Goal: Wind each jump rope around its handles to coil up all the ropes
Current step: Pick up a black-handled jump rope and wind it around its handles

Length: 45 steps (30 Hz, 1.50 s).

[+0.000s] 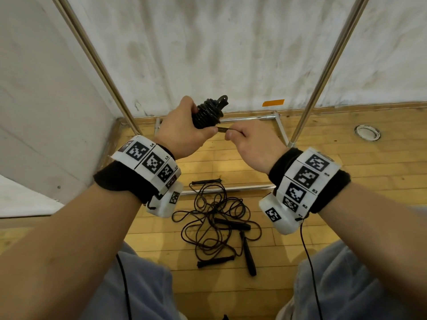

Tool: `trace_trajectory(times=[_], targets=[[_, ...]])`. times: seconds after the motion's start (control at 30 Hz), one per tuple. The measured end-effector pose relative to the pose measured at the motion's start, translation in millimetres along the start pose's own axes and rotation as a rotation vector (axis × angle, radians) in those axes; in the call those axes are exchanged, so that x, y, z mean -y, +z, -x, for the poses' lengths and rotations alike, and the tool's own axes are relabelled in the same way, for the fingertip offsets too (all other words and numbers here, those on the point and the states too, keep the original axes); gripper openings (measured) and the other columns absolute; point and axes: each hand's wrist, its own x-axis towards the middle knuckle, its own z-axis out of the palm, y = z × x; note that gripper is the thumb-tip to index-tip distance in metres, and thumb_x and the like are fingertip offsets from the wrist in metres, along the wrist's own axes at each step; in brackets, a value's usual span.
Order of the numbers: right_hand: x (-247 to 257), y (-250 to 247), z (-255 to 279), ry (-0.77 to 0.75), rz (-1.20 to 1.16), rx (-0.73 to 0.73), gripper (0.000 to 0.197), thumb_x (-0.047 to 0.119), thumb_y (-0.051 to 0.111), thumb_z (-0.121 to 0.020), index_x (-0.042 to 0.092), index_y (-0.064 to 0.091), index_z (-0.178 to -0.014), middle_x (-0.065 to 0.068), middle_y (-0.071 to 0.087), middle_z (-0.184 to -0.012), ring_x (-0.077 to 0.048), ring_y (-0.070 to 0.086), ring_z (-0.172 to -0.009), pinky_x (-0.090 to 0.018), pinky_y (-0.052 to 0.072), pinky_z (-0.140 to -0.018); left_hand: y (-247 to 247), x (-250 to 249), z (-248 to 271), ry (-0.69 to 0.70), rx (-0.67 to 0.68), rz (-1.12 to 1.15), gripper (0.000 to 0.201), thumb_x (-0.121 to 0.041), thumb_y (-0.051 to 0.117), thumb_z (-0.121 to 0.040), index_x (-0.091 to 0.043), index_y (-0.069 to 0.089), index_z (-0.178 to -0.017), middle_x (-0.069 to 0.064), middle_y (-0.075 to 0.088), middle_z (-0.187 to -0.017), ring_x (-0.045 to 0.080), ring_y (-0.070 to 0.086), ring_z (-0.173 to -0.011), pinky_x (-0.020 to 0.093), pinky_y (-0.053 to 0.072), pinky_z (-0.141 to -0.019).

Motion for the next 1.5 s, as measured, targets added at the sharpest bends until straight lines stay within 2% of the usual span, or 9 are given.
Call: trace_trajectory(times=[0.17, 0.37, 0.5, 0.77, 0.93, 1.07, 1.23, 1.4, 1.5], targets=[[-2.2, 0.3, 1.5, -0.029, 0.099, 0.008, 0.028, 0.023, 0.041, -0.098, 0.008, 0.064, -0.094, 0.005, 0.048, -0.064, -0.012, 0.044, -0.062, -0.022, 0.031, -0.053, 1.3, -0.4, 2.2, -0.045, 0.041, -0.001, 0.030, -0.037, 0.078, -0.074, -0.018, 0.061, -0.091, -0.002, 0.063, -0.066, 0.013, 0.059, -0.050, 0.029, 0.048, -0.045], [4.7, -2.4, -3.2, -0.007, -0.005, -0.015, 0.035, 0.020, 0.042, -0.097, 0.010, 0.053, -0.065, 0.003, 0.038, -0.054, -0.011, 0.036, -0.050, -0.026, 0.025, -0.049, 10.1, -3.7, 2.6, -0.003, 0.050, -0.018, 0.013, -0.027, 0.066, -0.083, -0.021, 0.055, -0.085, -0.002, 0.061, -0.071, 0.013, 0.060, -0.060, 0.028, 0.045, -0.049], [7.4, 0.3, -0.4, 0.009, 0.016, 0.031, 0.027, 0.018, 0.041, -0.097, 0.011, 0.058, -0.077, 0.004, 0.044, -0.057, -0.010, 0.039, -0.052, -0.025, 0.026, -0.048, 15.1, -5.4, 4.3, 0.025, -0.001, -0.113, 0.015, -0.026, 0.060, -0.084, -0.022, 0.049, -0.075, -0.003, 0.056, -0.065, 0.015, 0.054, -0.057, 0.027, 0.035, -0.045], [9.8, -12.5, 0.7, -0.003, -0.022, -0.052, 0.040, 0.010, 0.043, -0.095, 0.020, 0.041, -0.057, 0.005, 0.038, -0.052, -0.009, 0.034, -0.046, -0.013, 0.029, -0.042, 15.9, -21.8, 13.5, 0.036, 0.173, 0.210, 0.007, -0.025, 0.034, -0.098, -0.022, 0.041, -0.099, -0.004, 0.049, -0.075, 0.011, 0.045, -0.062, 0.029, 0.035, -0.055], [11.0, -29.7, 0.2, 0.008, -0.034, -0.110, 0.025, 0.012, 0.043, -0.095, 0.001, 0.063, -0.084, 0.005, 0.043, -0.056, -0.007, 0.038, -0.046, -0.015, 0.028, -0.042, 4.2, -24.6, 15.4, 0.090, 0.145, 0.392, 0.018, -0.017, 0.060, -0.092, -0.013, 0.056, -0.108, 0.007, 0.063, -0.094, 0.025, 0.064, -0.075, 0.039, 0.054, -0.070], [16.4, -34.1, 3.9, -0.012, -0.060, -0.078, 0.024, 0.009, 0.043, -0.094, 0.017, 0.055, -0.074, 0.006, 0.046, -0.058, -0.003, 0.040, -0.042, -0.013, 0.030, -0.041, 2.1, -24.6, 15.3, 0.063, 0.075, 0.354, 0.043, -0.027, 0.080, -0.074, -0.017, 0.062, -0.112, -0.002, 0.062, -0.093, 0.013, 0.065, -0.077, 0.029, 0.056, -0.068], [18.6, -34.0, 4.4, 0.030, -0.128, -0.027, 0.018, 0.014, 0.049, -0.094, 0.009, 0.065, -0.088, 0.009, 0.047, -0.055, -0.001, 0.044, -0.041, -0.010, 0.032, -0.042, 0.2, -26.5, 16.3, 0.058, 0.036, 0.420, 0.030, -0.017, 0.080, -0.071, -0.021, 0.058, -0.092, -0.007, 0.060, -0.073, 0.001, 0.057, -0.050, 0.019, 0.048, -0.049], [18.6, -36.2, 3.2, 0.099, -0.238, -0.021, 0.012, 0.011, 0.054, -0.089, 0.014, 0.063, -0.083, 0.000, 0.052, -0.056, -0.002, 0.044, -0.035, -0.018, 0.041, -0.040, 4.3, -28.3, 12.9, -0.033, 0.110, 0.510, 0.039, -0.004, 0.071, -0.076, -0.014, 0.049, -0.108, 0.002, 0.058, -0.082, 0.016, 0.059, -0.066, 0.039, 0.057, -0.063], [17.6, -33.9, 2.2, 0.119, -0.232, -0.020, 0.011, 0.009, 0.053, -0.088, 0.014, 0.063, -0.088, 0.000, 0.056, -0.059, -0.006, 0.050, -0.039, -0.018, 0.045, -0.043, 4.9, -30.6, 11.4, -0.010, 0.189, 0.552, 0.031, 0.000, 0.068, -0.079, -0.010, 0.054, -0.104, 0.010, 0.062, -0.084, 0.021, 0.067, -0.063, 0.034, 0.056, -0.054]])
